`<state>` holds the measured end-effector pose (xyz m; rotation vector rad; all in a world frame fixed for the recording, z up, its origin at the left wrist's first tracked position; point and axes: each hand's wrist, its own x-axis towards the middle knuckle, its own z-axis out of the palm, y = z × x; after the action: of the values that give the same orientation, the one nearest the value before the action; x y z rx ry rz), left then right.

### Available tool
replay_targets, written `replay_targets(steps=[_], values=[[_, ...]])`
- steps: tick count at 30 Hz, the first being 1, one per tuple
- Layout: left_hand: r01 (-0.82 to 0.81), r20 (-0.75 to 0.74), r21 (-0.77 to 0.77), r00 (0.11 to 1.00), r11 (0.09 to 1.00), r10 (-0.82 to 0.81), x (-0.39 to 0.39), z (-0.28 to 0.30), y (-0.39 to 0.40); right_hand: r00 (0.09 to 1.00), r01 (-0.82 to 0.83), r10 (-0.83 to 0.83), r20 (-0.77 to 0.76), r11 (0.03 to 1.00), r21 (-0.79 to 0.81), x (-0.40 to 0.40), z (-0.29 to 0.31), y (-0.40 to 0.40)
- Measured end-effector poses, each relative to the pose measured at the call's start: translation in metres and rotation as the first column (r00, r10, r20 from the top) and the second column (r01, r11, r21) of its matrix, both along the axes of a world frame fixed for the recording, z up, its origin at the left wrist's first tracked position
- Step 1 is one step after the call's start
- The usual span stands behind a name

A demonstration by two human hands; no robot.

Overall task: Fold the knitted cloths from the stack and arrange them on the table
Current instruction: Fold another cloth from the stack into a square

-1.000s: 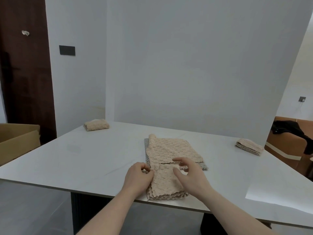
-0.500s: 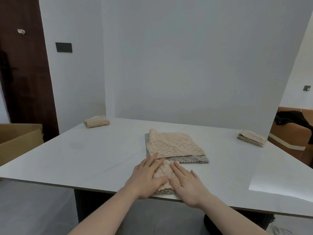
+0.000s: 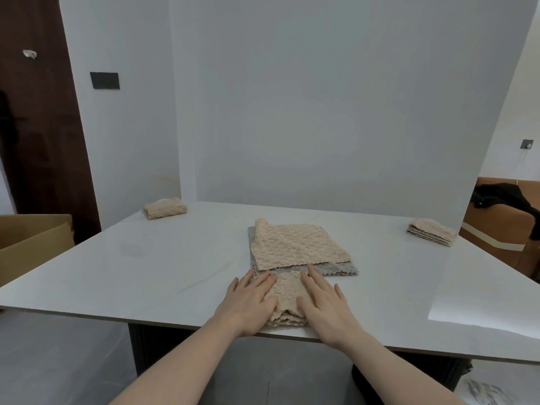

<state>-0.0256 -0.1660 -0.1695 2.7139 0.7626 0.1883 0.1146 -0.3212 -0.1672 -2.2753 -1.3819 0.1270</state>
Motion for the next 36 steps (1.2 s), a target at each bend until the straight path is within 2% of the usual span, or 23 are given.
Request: replay_targets(steps=[2,6,9,12,15,17,21,23,26,30,36], values=[[0.006,-0.011,0.009,1.000,1.000,-0.006,0.000,-0.001,0.001,0.999,-0.043,0.043,-0.007,0.999,0.031,-0.001,0.001,-0.003],[-0.014,-0.003,0.009,1.000,1.000,0.014,0.000,-0.001,-0.001,0.996,-0.025,0.036,0.085,0.990,-0.137,-0.003,-0.001,0.001],[-0.061,0.043,-0.019,0.997,0.998,0.061,0.000,-0.001,-0.002,0.995,0.034,-0.018,0.098,0.986,-0.161,-0.005,-0.003,0.004],[-0.144,0.173,-0.086,0.972,0.986,0.157,0.000,-0.002,0.002,0.996,0.060,-0.050,0.076,0.988,-0.140,-0.002,-0.005,0.004],[-0.278,0.347,-0.168,0.882,0.946,0.320,-0.004,-0.002,0.007,0.998,0.067,-0.068,-0.016,0.996,-0.056,-0.003,-0.002,0.001],[-0.353,0.374,-0.201,0.835,0.914,0.404,-0.006,0.000,0.006,0.988,0.117,-0.112,-0.104,0.992,0.039,-0.002,0.002,-0.002],[-0.399,0.281,-0.045,0.875,0.916,0.395,-0.006,0.003,-0.001,0.951,0.211,-0.157,-0.265,0.960,0.187,-0.002,0.008,-0.004],[-0.389,0.242,-0.027,0.891,0.921,0.384,-0.005,0.003,-0.003,0.954,0.217,-0.174,-0.244,0.962,0.165,-0.002,0.007,-0.003],[-0.359,0.258,-0.074,0.894,0.930,0.366,-0.006,0.003,-0.001,0.959,0.230,-0.201,-0.198,0.964,0.134,-0.001,0.004,-0.002],[-0.293,0.278,-0.184,0.900,0.938,0.335,-0.005,0.000,0.002,0.944,0.236,-0.193,-0.267,0.962,0.139,0.005,0.004,-0.002],[-0.268,0.197,-0.347,0.916,0.899,0.350,-0.003,0.003,0.007,0.904,0.269,-0.227,-0.363,0.960,0.071,0.010,0.013,-0.001]])
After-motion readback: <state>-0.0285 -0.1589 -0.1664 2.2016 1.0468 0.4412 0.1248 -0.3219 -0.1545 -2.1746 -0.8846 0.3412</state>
